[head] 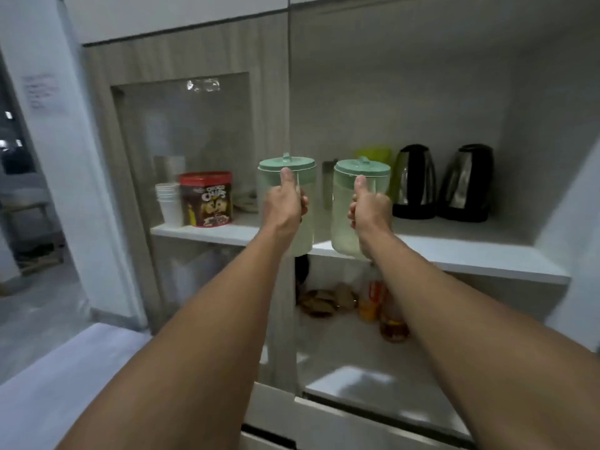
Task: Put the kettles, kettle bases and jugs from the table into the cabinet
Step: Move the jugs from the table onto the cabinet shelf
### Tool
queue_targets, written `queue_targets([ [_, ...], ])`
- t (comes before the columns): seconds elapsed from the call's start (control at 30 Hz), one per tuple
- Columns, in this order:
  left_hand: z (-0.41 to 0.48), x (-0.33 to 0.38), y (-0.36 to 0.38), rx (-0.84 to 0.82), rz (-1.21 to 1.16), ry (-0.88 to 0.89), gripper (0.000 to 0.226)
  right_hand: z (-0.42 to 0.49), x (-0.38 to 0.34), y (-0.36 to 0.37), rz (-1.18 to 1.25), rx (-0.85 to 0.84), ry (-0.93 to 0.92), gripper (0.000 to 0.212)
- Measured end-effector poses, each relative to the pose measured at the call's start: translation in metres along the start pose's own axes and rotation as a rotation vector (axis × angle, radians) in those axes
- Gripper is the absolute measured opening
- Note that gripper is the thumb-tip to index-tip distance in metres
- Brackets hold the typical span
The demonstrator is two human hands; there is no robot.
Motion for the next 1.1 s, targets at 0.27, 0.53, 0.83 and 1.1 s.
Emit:
queue_targets([
  [0.27,0.093,-0.08,0.123,0.006,-0.025,-0.089,0.064,0.144,0.012,-0.037,-0.047,0.051,-0.001,0.058],
  [0.53,0.174,-0.165,0.153,0.087,-0.014,-0.206,0.059,0.251,0.05,0.004,-0.038,-0.025,0.102,0.032],
  [0.83,0.263,-0.205,0.177,-0.007,-0.102,-0.167,0.064,0.332,0.064,0.066,-0.042,-0.061,0.184,0.049],
  [1.1,0.285,-0.219,0.181,-0.053,-0.041,-0.234,0.07,0.355,0.069,0.078,-0.057,-0.064,0.14,0.046],
])
Point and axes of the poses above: each hand's wrist, its own z-axis towards the middle knuckle, its own y-axis out of the palm, x = y × z, the point moved 7 cm from there along z, towards the middle knuckle, and after that the axes turned 9 degrees about y, right-handed, at the moved point
